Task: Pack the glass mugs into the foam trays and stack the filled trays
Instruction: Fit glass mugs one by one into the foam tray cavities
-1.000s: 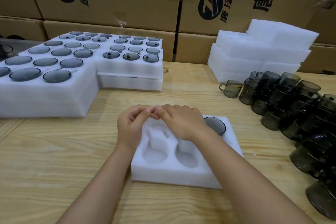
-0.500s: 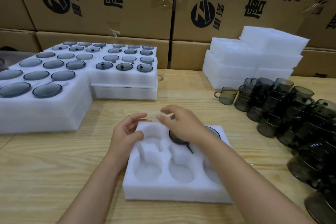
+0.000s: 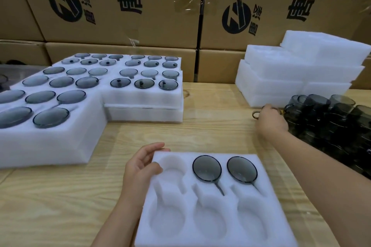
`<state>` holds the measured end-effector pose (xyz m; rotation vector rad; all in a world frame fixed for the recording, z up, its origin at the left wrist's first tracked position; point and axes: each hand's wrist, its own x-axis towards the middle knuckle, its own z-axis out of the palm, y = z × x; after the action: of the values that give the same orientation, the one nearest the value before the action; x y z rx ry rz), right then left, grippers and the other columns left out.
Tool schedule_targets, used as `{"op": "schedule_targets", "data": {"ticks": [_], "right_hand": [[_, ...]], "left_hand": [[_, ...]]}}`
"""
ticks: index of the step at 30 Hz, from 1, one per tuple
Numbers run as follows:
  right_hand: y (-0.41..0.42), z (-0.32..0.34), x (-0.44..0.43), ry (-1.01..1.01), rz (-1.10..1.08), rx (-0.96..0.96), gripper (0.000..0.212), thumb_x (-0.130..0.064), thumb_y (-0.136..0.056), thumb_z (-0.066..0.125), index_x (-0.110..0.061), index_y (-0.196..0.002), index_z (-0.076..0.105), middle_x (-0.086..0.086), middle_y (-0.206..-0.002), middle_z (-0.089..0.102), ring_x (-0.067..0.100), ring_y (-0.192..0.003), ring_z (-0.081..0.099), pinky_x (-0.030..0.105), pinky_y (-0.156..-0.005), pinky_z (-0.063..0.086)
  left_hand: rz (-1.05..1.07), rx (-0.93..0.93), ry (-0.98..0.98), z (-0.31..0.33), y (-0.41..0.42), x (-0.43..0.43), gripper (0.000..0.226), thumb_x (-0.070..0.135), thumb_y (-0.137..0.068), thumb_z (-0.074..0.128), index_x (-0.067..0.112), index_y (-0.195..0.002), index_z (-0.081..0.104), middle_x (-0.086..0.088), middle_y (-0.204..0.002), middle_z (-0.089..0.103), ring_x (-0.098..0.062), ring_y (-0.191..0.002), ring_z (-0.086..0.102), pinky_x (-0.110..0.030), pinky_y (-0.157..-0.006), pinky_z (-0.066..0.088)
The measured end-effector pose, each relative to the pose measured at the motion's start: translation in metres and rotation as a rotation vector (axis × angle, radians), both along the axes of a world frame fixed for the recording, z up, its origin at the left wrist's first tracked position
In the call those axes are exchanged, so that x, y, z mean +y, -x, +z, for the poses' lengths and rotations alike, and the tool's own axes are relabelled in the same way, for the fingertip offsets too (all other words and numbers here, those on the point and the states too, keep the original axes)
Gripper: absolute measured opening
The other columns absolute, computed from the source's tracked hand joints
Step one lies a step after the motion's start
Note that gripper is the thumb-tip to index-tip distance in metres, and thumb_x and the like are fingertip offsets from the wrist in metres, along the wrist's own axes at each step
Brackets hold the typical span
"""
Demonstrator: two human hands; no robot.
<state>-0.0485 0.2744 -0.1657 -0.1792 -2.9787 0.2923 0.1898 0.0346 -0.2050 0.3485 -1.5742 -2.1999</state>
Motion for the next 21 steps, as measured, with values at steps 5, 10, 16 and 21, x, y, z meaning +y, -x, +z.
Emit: {"op": "schedule_targets", "data": {"ticks": [5,10,16,21], "right_hand": [[-0.001,0.001,-0.01,-0.074,0.038,0.08,0.024,0.004,-0.086,0.044,-0.003,-0.107,0.055,0.02,-0.109,0.06,0.037,-0.1,0.058,0.035,-0.068,0.041],[-0.031,0.019,-0.033,-0.034,0.132,0.111,0.016,-0.023,-0.091,0.056,-0.009,-0.093,0.061,0.008,-0.084,0.057,0.029,-0.075,0.053,0.026,-0.057,0.037],[-0.121,0.061,-0.049,0.188,0.295,0.331,0.023,-0.038,-0.087,0.061,-0.015,-0.083,0.061,0.005,-0.08,0.063,0.026,-0.073,0.054,0.027,-0.054,0.035],[-0.21,0.065,-0.06,0.463,0.369,0.38,0.022,-0.041,-0.081,0.065,-0.021,-0.079,0.059,0.0,-0.073,0.064,0.025,-0.072,0.058,0.033,-0.062,0.046]], "left_hand": [[-0.019,0.008,-0.001,-0.001,0.0,0.0,0.052,-0.003,-0.05,0.05,0.006,-0.098,0.068,-0.005,-0.087,0.073,-0.014,-0.072,0.068,-0.023,-0.055,0.053],[-0.024,0.017,0.017,0.0,0.0,0.0,0.051,-0.003,-0.051,0.05,0.004,-0.098,0.067,-0.005,-0.086,0.073,-0.012,-0.073,0.068,-0.022,-0.056,0.053],[-0.068,0.065,0.04,0.002,-0.003,0.001,0.041,-0.004,-0.063,0.053,0.006,-0.1,0.065,-0.006,-0.09,0.071,-0.014,-0.08,0.067,-0.021,-0.063,0.054],[-0.135,0.12,0.419,0.013,-0.016,-0.001,0.06,0.032,-0.063,0.07,0.021,-0.121,0.058,-0.002,-0.122,0.062,-0.006,-0.116,0.055,-0.02,-0.091,0.044]]}}
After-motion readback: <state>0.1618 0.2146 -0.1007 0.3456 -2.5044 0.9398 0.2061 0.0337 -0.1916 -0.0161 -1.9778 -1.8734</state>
